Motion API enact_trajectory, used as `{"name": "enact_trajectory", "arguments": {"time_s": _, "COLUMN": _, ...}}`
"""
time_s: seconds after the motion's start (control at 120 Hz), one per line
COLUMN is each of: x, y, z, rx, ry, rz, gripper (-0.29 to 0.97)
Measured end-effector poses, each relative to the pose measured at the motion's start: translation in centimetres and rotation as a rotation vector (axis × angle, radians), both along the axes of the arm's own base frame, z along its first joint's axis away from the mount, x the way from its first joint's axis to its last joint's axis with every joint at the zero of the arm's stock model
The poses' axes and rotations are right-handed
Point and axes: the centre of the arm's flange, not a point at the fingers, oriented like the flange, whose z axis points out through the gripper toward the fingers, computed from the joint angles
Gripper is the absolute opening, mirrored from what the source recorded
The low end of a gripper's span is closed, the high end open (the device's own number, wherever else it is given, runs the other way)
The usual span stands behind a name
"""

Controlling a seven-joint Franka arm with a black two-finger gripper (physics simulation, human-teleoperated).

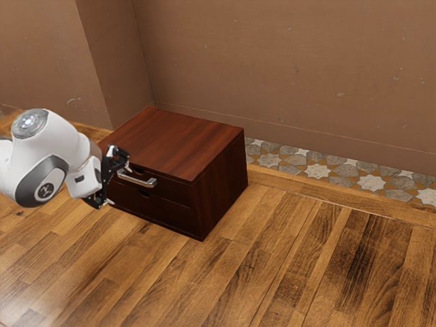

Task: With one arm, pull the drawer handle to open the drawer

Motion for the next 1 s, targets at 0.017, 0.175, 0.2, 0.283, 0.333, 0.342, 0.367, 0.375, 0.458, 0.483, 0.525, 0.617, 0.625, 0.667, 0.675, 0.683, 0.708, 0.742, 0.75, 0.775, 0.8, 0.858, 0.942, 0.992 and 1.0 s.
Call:
{"name": "enact_trajectory", "arguments": {"time_s": 0.017, "x": 0.0, "y": 0.2, "z": -0.1, "rx": -0.001, "ry": -0.004, "rz": 0.004, "gripper": 0.66}}
{"name": "enact_trajectory", "arguments": {"time_s": 0.175, "x": 0.4, "y": 1.6, "z": -1.2, "rx": -0.007, "ry": -0.023, "rz": 0.036, "gripper": 0.66}}
{"name": "enact_trajectory", "arguments": {"time_s": 0.2, "x": 0.5, "y": 1.6, "z": -1.4, "rx": -0.006, "ry": -0.024, "rz": 0.037, "gripper": 0.66}}
{"name": "enact_trajectory", "arguments": {"time_s": 0.283, "x": 0.9, "y": 1.8, "z": -2.2, "rx": -0.002, "ry": -0.027, "rz": 0.041, "gripper": 0.66}}
{"name": "enact_trajectory", "arguments": {"time_s": 0.333, "x": 1.1, "y": 1.9, "z": -2.6, "rx": 0.001, "ry": -0.027, "rz": 0.043, "gripper": 0.66}}
{"name": "enact_trajectory", "arguments": {"time_s": 0.342, "x": 1.2, "y": 1.9, "z": -2.6, "rx": 0.001, "ry": -0.027, "rz": 0.044, "gripper": 0.66}}
{"name": "enact_trajectory", "arguments": {"time_s": 0.367, "x": 1.3, "y": 1.9, "z": -2.8, "rx": 0.003, "ry": -0.027, "rz": 0.045, "gripper": 0.66}}
{"name": "enact_trajectory", "arguments": {"time_s": 0.375, "x": 1.3, "y": 2.0, "z": -2.9, "rx": 0.004, "ry": -0.027, "rz": 0.045, "gripper": 0.66}}
{"name": "enact_trajectory", "arguments": {"time_s": 0.458, "x": 1.9, "y": 2.2, "z": -3.2, "rx": 0.011, "ry": -0.029, "rz": 0.050, "gripper": 0.66}}
{"name": "enact_trajectory", "arguments": {"time_s": 0.483, "x": 2.1, "y": 2.3, "z": -3.3, "rx": 0.012, "ry": -0.029, "rz": 0.052, "gripper": 0.66}}
{"name": "enact_trajectory", "arguments": {"time_s": 0.525, "x": 2.2, "y": 2.3, "z": -3.6, "rx": 0.014, "ry": -0.027, "rz": 0.053, "gripper": 0.67}}
{"name": "enact_trajectory", "arguments": {"time_s": 0.617, "x": 2.5, "y": 2.3, "z": -4.1, "rx": 0.018, "ry": -0.020, "rz": 0.055, "gripper": 0.67}}
{"name": "enact_trajectory", "arguments": {"time_s": 0.625, "x": 2.6, "y": 2.4, "z": -4.2, "rx": 0.018, "ry": -0.020, "rz": 0.055, "gripper": 0.67}}
{"name": "enact_trajectory", "arguments": {"time_s": 0.667, "x": 2.6, "y": 2.4, "z": -4.3, "rx": 0.019, "ry": -0.018, "rz": 0.057, "gripper": 0.67}}
{"name": "enact_trajectory", "arguments": {"time_s": 0.675, "x": 2.6, "y": 2.4, "z": -4.3, "rx": 0.019, "ry": -0.018, "rz": 0.057, "gripper": 0.67}}
{"name": "enact_trajectory", "arguments": {"time_s": 0.683, "x": 2.7, "y": 2.4, "z": -4.4, "rx": 0.019, "ry": -0.018, "rz": 0.057, "gripper": 0.67}}
{"name": "enact_trajectory", "arguments": {"time_s": 0.708, "x": 2.9, "y": 2.5, "z": -4.4, "rx": 0.022, "ry": -0.019, "rz": 0.059, "gripper": 0.67}}
{"name": "enact_trajectory", "arguments": {"time_s": 0.742, "x": 3.2, "y": 2.6, "z": -4.5, "rx": 0.025, "ry": -0.019, "rz": 0.061, "gripper": 0.69}}
{"name": "enact_trajectory", "arguments": {"time_s": 0.75, "x": 3.2, "y": 2.6, "z": -4.5, "rx": 0.025, "ry": -0.019, "rz": 0.061, "gripper": 0.69}}
{"name": "enact_trajectory", "arguments": {"time_s": 0.775, "x": 3.4, "y": 2.6, "z": -4.5, "rx": 0.027, "ry": -0.019, "rz": 0.061, "gripper": 0.70}}
{"name": "enact_trajectory", "arguments": {"time_s": 0.8, "x": 3.4, "y": 2.5, "z": -4.5, "rx": 0.027, "ry": -0.019, "rz": 0.060, "gripper": 0.71}}
{"name": "enact_trajectory", "arguments": {"time_s": 0.858, "x": 3.6, "y": 2.4, "z": -4.7, "rx": 0.027, "ry": -0.016, "rz": 0.059, "gripper": 0.76}}
{"name": "enact_trajectory", "arguments": {"time_s": 0.942, "x": 3.6, "y": 2.3, "z": -5.0, "rx": 0.025, "ry": -0.011, "rz": 0.062, "gripper": 0.87}}
{"name": "enact_trajectory", "arguments": {"time_s": 0.992, "x": 3.6, "y": 2.3, "z": -5.0, "rx": 0.021, "ry": -0.011, "rz": 0.066, "gripper": 0.89}}
{"name": "enact_trajectory", "arguments": {"time_s": 1.0, "x": 3.5, "y": 2.3, "z": -5.0, "rx": 0.020, "ry": -0.011, "rz": 0.066, "gripper": 0.90}}
